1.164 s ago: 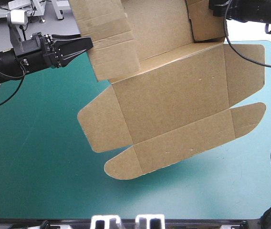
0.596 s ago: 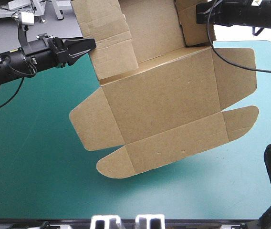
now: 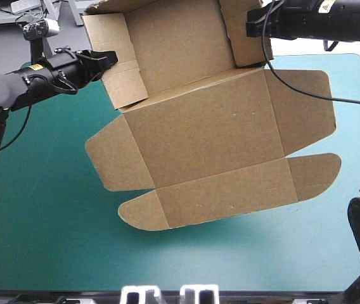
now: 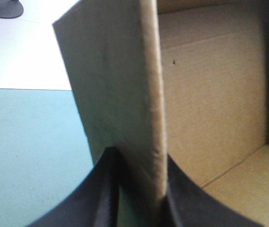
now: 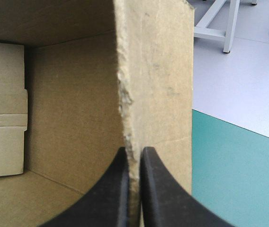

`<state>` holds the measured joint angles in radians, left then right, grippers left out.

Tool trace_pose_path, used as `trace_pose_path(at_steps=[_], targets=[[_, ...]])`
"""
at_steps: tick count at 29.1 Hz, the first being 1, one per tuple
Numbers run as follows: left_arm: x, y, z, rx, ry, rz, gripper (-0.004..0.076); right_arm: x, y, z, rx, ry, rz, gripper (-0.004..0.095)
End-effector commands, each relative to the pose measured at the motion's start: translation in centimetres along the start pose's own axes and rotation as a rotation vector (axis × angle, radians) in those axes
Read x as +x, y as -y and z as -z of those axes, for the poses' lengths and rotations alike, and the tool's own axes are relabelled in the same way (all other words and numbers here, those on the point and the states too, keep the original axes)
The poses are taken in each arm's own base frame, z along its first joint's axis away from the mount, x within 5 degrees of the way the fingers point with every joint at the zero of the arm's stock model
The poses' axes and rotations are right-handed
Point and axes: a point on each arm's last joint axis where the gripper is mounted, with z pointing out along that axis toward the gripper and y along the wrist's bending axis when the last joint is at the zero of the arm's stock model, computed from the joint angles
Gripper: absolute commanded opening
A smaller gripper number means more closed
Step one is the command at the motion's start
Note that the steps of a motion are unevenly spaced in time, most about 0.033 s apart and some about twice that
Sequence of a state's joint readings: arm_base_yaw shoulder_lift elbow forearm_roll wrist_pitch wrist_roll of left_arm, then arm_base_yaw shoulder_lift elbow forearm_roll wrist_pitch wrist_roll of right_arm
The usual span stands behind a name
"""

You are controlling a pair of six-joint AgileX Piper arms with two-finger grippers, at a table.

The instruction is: Fold the box

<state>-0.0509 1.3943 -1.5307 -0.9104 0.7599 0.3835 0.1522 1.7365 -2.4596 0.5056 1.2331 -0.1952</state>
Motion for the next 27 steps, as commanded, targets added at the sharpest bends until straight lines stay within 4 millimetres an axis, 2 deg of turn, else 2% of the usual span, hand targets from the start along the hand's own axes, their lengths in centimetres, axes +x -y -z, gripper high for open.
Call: trace_pose_path(at_steps=[1,8,12,16,19,23,27], targets=[[-1.2,2.2,1.3,0.104,0.081,0.068,-0.001,-0.8,-1.9,2.6,-0.019,0.057,-0.002,-0.0008],[-1.9,3.7,2.8,0.118,0.075,0.005,-0.001,-0.2,-2.3,1.6,0.073,-0.005,0.009,-0.0003],[-2.6,3.8,4.0,-0.021,0.007,-0.077,-0.001,1.6,-2.6,-1.1,0.123,-0.118,0.023,-0.0003],[-1.9,2.3,4.1,-0.188,-0.135,-0.129,-0.001,4.9,-2.6,-4.7,0.131,-0.287,0.004,-0.0003],[-0.7,0.6,3.2,-0.277,-0.291,-0.13,-0.001,7.0,-2.2,-6.5,0.134,-0.385,-0.014,-0.0003],[1.3,-1.6,1.1,-0.385,-0.508,-0.114,-0.001,9.2,-1.6,-7.9,0.143,-0.475,-0.051,-0.0005],[3.5,-2.1,-2.1,-0.472,-0.631,-0.175,-0.001,11.7,-1.1,-9.2,0.145,-0.57,-0.083,-0.0005]])
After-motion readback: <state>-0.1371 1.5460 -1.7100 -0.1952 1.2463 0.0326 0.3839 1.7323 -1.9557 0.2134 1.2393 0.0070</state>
